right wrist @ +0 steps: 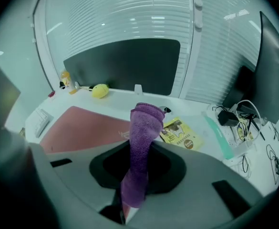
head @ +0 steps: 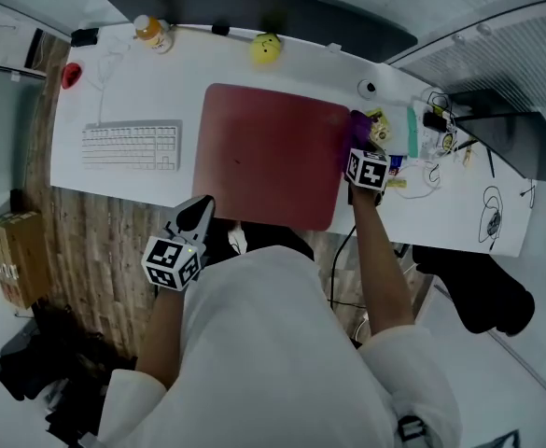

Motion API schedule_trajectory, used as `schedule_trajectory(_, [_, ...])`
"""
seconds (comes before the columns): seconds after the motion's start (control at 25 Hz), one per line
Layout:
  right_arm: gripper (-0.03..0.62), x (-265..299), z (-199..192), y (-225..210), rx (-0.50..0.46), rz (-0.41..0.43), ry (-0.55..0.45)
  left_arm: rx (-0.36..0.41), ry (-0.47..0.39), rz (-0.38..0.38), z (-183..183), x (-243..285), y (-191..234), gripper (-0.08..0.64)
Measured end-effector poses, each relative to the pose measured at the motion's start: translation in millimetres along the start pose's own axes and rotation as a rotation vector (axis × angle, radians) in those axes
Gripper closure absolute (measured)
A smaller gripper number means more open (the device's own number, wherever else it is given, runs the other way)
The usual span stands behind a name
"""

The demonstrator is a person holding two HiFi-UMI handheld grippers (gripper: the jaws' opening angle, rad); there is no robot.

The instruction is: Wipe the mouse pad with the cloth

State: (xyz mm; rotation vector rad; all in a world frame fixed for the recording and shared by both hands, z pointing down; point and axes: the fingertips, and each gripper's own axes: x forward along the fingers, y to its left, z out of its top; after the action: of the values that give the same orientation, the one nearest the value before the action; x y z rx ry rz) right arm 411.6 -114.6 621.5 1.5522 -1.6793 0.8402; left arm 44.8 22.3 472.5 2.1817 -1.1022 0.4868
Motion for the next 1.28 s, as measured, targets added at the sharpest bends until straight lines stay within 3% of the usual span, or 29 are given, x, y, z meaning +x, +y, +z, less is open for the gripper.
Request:
schedule_trajectory(0.28, [0.517,-53.4,-0.4,34.7,-0.014,0.038,-0.094,0.021,-0.042,-0.010,10.6,-28.8,24.8,0.540])
schedule_trajectory(0.48, [0.517,-87.5,-16.9,61.8,-0.003,0.036,-0.110,0.028,-0.012,-0.045,-4.2,-54.8,44.6,0.540])
schedule_trajectory(0.68, [0.517,-126.9,-32.2,92.5,0.029,0.043,-0.144,0.027,-0.034,-0.053,-8.4,-83.2,64.3,0.540])
schedule_trajectory(1.28, [0.517,-260.1,-83.6,172.9,0.117,0.058,-0.301,0.070,-0.093,-0.168,-25.3,-156.5,53.9,0.540])
